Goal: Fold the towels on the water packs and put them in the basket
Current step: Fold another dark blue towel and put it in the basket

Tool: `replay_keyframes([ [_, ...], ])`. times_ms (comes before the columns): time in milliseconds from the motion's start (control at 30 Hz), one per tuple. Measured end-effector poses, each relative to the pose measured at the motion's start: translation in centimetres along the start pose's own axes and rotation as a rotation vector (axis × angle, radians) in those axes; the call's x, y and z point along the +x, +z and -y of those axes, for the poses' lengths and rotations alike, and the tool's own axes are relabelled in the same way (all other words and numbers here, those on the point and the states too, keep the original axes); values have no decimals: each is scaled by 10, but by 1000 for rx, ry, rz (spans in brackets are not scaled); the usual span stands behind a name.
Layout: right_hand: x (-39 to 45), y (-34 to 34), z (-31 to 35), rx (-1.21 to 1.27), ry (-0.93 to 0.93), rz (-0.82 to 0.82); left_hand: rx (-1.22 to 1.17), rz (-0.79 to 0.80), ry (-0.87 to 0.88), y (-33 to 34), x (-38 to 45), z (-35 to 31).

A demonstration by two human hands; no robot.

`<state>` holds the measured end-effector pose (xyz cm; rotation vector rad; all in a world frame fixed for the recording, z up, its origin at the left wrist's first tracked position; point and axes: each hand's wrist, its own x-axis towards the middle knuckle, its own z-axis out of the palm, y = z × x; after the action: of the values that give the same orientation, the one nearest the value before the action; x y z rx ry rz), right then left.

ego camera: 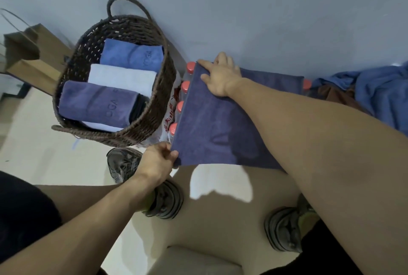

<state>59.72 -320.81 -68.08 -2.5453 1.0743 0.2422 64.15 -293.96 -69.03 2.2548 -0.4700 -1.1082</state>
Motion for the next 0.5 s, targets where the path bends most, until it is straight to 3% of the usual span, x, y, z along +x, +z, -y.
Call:
replay_keyframes([
  [67,-4,-1,-4,34,-30,-21,-13,70,-114,-4,2,1],
  [100,-7,-2,-6,62,-52,-23,93,111,-161,-8,3,1],
  [200,-23,-9,-12,239,-121,31,655,244,-148,-20,0,-22],
  [267,-39,-16,-19,371,-137,-50,769,187,63,-17,0,-50],
  [400,-85,-11,-43,387,29,-533,384,-188,580,14,15,-100],
  [433,-95,-5,-49,335,125,-590,317,-235,678,21,24,-110],
  [500,-112,10,-64,234,332,-532,311,-204,794,34,46,-123],
])
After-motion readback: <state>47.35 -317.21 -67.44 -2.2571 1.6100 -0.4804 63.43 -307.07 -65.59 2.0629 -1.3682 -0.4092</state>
